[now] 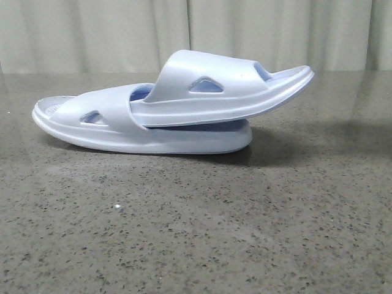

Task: Insert blue slippers together front up

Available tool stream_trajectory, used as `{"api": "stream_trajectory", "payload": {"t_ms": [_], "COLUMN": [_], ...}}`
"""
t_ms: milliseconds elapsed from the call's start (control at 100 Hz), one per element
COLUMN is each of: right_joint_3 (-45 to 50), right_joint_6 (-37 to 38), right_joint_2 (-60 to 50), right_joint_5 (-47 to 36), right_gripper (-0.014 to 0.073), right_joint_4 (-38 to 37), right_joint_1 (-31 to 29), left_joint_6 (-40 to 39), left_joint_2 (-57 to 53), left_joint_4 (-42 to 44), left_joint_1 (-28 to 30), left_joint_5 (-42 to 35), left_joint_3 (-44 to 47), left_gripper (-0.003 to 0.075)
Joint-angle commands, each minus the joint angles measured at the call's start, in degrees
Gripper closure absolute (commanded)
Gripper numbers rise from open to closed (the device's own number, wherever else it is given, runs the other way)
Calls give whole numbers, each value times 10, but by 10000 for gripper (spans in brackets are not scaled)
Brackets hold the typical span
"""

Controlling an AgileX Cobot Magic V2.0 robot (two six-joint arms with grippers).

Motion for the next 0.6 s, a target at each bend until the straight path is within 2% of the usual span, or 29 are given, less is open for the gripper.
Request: {"api": "stream_trajectory", "payload": {"t_ms": [0,80,160,280,400,490,590], "right_joint_3": [5,31,60,120,188,241,290], "right_joint_6": [-8,-8,-8,-8,-8,-8,-8], "right_joint_2": [-54,-94,-128,-182,-252,-304,-362], "right_joint_5": [-102,-185,-251,-301,-311,-322,-345], "right_gripper": [670,670,670,671,671,671,671], "right_joint_4": [-9,-20,-34,-39,-34,-26,-2], "right_joint_1": [54,102,143,174,179,179,179], "left_joint_6": [-53,-89,-94,-87,-34,23,129], "left_joint_2": [-34,-64,-92,-143,-189,-223,-257], "left_joint_4": [57,120,120,53,-15,-84,-208], "left_joint_1": [-42,-65,-70,-70,-70,-70,-70], "left_joint_5": [-62,-73,-77,-104,-119,-130,-131], "left_joint_3": [-1,19,48,102,170,228,287], "left_gripper": [705,705,705,705,705,705,705]}}
